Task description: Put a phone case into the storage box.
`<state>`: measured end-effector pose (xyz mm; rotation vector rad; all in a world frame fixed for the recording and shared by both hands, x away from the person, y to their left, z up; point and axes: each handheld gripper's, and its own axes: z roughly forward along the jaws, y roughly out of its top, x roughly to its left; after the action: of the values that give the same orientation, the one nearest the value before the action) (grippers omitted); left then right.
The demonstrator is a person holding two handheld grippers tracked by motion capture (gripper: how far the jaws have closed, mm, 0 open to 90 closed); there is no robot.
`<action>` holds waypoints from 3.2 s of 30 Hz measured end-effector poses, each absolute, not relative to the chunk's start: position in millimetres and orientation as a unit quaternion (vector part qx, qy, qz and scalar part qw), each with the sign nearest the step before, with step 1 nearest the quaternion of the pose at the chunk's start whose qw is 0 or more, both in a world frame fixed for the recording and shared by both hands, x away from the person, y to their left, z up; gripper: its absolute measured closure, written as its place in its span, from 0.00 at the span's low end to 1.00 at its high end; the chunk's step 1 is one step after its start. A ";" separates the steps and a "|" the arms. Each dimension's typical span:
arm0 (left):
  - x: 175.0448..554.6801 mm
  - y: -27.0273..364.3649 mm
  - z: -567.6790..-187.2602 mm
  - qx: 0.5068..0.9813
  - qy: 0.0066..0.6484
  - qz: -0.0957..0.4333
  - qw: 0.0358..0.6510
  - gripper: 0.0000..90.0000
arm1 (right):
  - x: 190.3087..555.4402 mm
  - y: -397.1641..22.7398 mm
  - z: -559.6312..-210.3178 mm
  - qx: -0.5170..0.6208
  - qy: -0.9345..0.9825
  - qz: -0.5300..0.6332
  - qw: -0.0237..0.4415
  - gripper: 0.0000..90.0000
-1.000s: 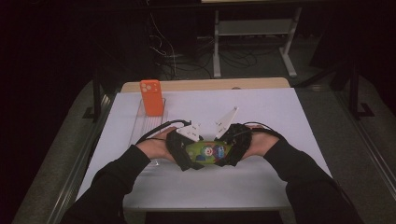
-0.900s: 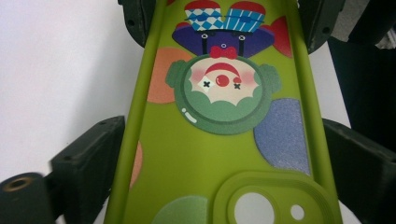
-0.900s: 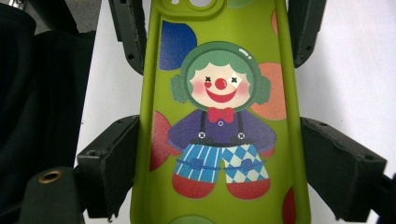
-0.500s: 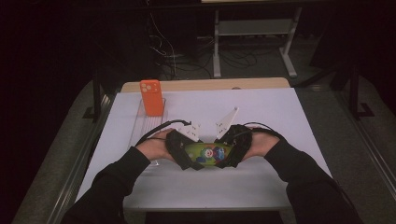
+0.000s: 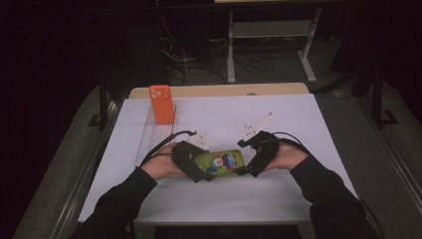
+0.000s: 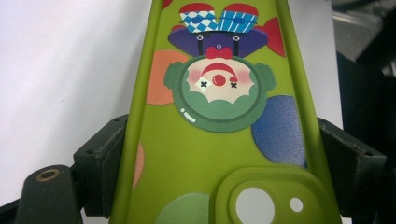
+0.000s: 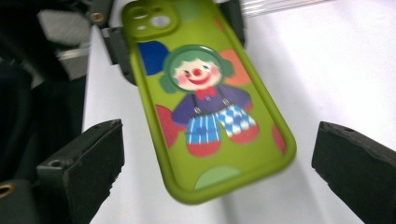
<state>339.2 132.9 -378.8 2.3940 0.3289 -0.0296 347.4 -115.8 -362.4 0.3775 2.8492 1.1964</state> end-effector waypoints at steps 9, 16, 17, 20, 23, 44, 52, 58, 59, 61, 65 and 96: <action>344.6 138.2 -369.2 0.914 0.190 0.022 0.359 0.17 | 341.6 -131.9 -372.3 0.237 0.887 0.396 0.029 0.01; 349.7 138.0 -368.1 0.904 0.232 0.045 0.358 0.17 | 340.0 -141.4 -380.9 0.281 0.869 0.403 0.052 0.00; 349.5 137.7 -368.7 0.903 0.236 0.047 0.356 0.17 | 339.7 -142.4 -382.8 0.286 0.869 0.401 0.055 0.00; 348.9 136.3 -373.4 0.900 0.245 0.052 0.356 0.17 | 338.0 -145.0 -389.2 0.305 0.860 0.404 0.066 0.00; 348.0 136.3 -376.9 0.901 0.251 0.053 0.349 0.17 | 334.2 -145.3 -396.4 0.335 0.847 0.405 0.076 0.00; 342.2 130.8 -382.9 0.897 0.261 0.043 0.354 0.17 | 317.8 -131.6 -413.7 0.315 0.845 0.395 0.174 0.00; 342.1 130.8 -380.4 0.907 0.243 0.048 0.340 0.17 | 311.6 -125.9 -411.6 0.261 0.853 0.371 0.258 0.00; 342.5 130.8 -380.4 0.909 0.239 0.046 0.339 0.17 | 308.0 -123.0 -410.7 0.221 0.858 0.356 0.298 0.00; 341.9 130.0 -380.6 0.906 0.244 0.047 0.343 0.17 | 307.0 -122.3 -410.7 0.216 0.857 0.357 0.302 0.00; 342.5 130.2 -380.2 0.908 0.239 0.049 0.342 0.17 | 305.3 -121.0 -410.6 0.202 0.858 0.352 0.314 0.00; 342.2 129.7 -380.0 0.909 0.236 0.050 0.341 0.17 | 301.7 -117.3 -411.7 0.174 0.861 0.335 0.341 0.00; 339.8 126.3 -380.2 0.905 0.246 0.047 0.343 0.17 | 279.8 -92.0 -419.8 -0.015 0.822 0.225 0.523 0.00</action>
<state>339.8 126.3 -380.2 2.3520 0.6402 0.1225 279.8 -92.0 -419.8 -0.0369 1.9670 0.5389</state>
